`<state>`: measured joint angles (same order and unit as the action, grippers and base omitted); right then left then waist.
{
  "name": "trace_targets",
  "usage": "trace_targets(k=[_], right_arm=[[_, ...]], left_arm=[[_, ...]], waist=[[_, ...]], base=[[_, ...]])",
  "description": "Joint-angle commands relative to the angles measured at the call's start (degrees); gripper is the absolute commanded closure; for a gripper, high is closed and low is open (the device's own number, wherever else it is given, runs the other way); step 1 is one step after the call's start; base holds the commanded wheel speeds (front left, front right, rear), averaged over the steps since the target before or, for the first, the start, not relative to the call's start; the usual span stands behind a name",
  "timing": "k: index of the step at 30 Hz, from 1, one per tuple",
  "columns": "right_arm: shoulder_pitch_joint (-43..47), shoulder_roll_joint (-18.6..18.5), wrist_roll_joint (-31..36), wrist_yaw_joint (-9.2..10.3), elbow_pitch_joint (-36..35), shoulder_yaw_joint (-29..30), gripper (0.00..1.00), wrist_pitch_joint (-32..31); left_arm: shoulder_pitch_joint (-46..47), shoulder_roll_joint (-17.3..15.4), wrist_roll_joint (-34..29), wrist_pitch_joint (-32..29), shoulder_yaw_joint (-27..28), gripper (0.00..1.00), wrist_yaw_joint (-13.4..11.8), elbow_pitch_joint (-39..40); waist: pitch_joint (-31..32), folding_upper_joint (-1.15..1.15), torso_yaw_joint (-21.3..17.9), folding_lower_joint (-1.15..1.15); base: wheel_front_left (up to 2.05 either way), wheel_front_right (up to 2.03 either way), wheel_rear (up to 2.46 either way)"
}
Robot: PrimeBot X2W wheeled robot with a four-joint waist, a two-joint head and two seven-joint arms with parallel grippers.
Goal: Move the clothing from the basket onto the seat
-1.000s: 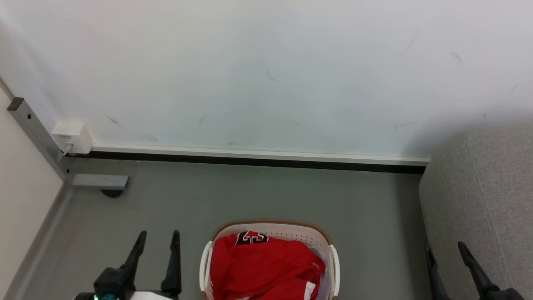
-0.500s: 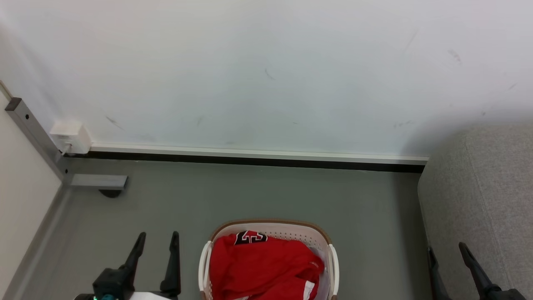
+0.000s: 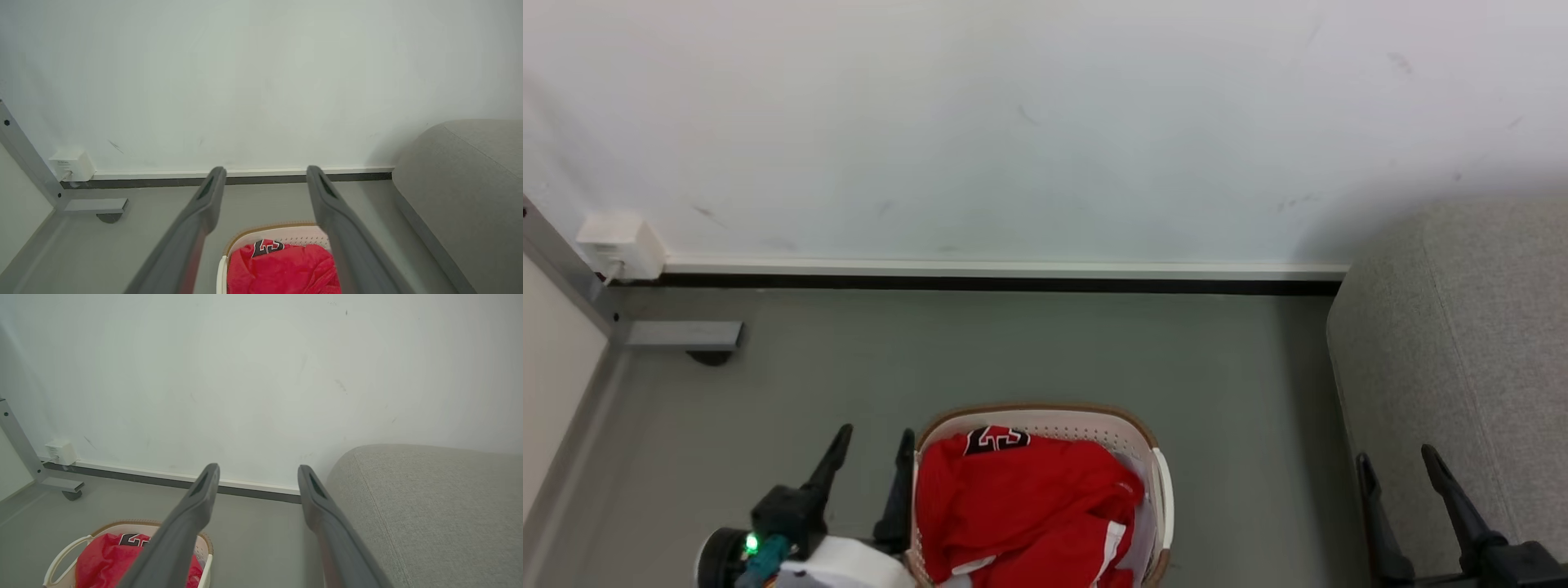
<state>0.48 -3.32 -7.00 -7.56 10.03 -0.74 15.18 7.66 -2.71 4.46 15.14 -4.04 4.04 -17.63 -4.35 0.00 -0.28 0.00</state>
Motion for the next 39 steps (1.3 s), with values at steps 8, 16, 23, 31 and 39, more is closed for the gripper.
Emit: trace_targets(k=[8, 16, 23, 31, 39], right_arm=[[-5.0, -0.4, -0.5, 0.14, -2.0, -0.9, 0.0, 0.0], [-11.2, 0.1, -1.5, 0.14, -3.6, -2.7, 0.0, 0.0], [-15.2, 0.4, -2.0, 0.14, -4.9, -3.2, 0.0, 0.0], [-17.9, 0.4, -3.8, 0.14, -6.0, -3.2, 0.0, 0.0], [-20.0, 0.4, -4.8, 0.14, -6.6, -3.7, 0.0, 0.0]], left_arm=[[12.8, -0.5, -4.4, 0.0, -5.8, 0.0, 1.7, -12.4], [26.5, -0.9, -7.6, 0.0, -9.3, 0.0, 1.5, -26.6], [35.0, -1.7, -9.0, 0.0, -10.5, 0.0, 0.6, -34.7], [41.8, -1.2, -10.2, -2.0, -12.8, 0.0, 0.0, -42.8], [44.7, -0.5, -8.4, -4.9, -15.6, 0.0, 1.6, -48.9]], waist=[[-9.3, 0.0, -2.3, 0.0], [-19.3, 0.0, -5.9, 0.0], [-26.6, 0.0, -8.2, 0.0], [-31.9, 0.0, -8.9, 0.0], [-35.4, 0.0, -9.5, 0.0]], base=[[0.0, 0.0, 0.0], [0.0, 0.0, 0.0], [0.0, 0.0, 0.0], [0.0, 0.0, 0.0], [0.0, 0.0, 0.0]])
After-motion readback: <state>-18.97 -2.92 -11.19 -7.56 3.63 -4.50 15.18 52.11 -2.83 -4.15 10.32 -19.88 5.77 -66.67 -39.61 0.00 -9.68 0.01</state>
